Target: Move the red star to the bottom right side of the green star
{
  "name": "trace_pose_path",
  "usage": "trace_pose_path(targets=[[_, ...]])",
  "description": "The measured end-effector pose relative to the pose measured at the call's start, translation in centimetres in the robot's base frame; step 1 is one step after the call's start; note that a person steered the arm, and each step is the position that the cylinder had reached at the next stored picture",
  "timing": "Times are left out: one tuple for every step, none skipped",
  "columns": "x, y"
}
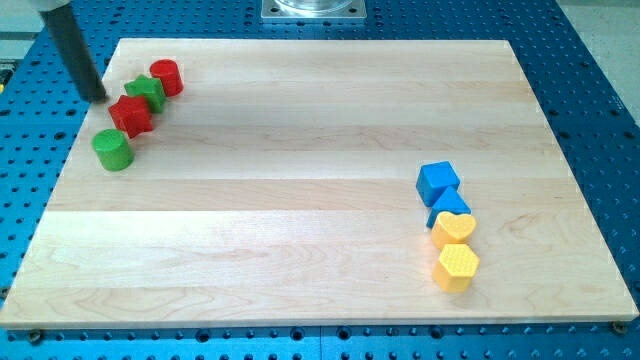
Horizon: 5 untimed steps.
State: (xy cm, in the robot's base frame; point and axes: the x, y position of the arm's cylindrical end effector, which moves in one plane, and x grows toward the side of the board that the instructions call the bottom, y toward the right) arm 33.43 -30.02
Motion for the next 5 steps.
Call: trace_pose_path(targets=[[4.5,3.9],[4.1,6.9],[6.5,7.8],[7.4,12.2],[2.9,12.2]])
